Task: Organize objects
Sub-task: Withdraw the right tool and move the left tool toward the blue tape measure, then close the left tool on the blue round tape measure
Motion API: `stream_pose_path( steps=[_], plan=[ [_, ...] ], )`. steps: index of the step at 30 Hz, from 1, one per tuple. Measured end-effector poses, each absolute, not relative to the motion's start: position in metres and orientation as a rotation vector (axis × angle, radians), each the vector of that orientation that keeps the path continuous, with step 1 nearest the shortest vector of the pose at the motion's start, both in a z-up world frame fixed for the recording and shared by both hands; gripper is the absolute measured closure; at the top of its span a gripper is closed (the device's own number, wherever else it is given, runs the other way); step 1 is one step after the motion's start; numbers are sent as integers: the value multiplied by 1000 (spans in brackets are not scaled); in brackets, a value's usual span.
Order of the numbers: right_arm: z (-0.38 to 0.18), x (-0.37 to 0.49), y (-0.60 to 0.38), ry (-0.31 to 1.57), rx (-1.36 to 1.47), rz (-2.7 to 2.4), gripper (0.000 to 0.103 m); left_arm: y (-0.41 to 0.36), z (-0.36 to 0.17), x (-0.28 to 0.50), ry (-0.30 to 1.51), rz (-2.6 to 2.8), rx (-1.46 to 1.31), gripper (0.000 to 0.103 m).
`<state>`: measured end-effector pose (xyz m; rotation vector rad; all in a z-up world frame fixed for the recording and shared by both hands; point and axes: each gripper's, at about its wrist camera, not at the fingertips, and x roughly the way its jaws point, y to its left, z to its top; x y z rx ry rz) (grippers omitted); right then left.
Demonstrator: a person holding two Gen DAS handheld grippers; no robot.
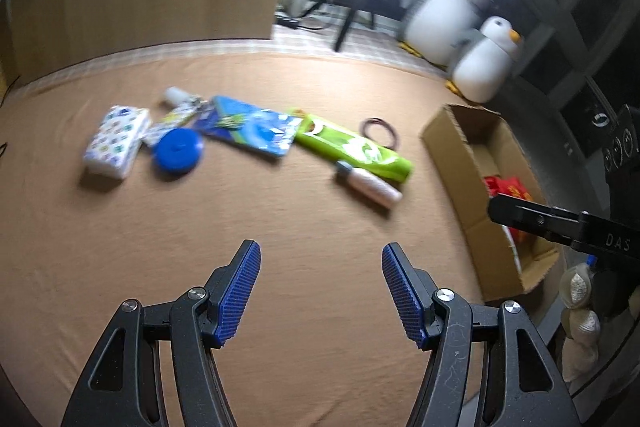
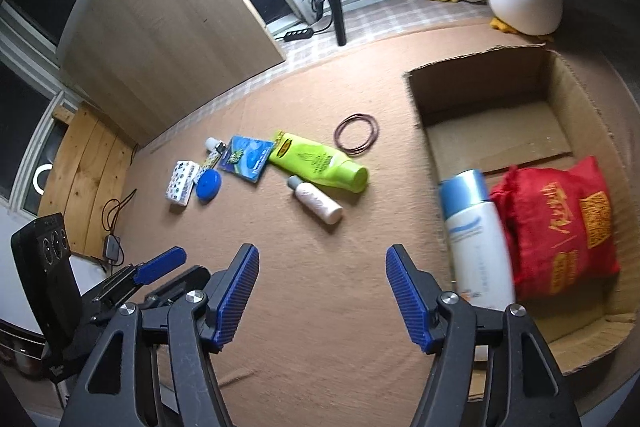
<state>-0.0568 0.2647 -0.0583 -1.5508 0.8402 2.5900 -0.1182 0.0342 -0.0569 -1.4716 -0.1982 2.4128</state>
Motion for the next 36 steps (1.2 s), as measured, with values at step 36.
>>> stream_pose_path(
  steps=[36],
  plan=[
    [-75,-86,197,687,-1607,2605,40,-40,-123,-236,-264,2576,-1659,36]
  ],
)
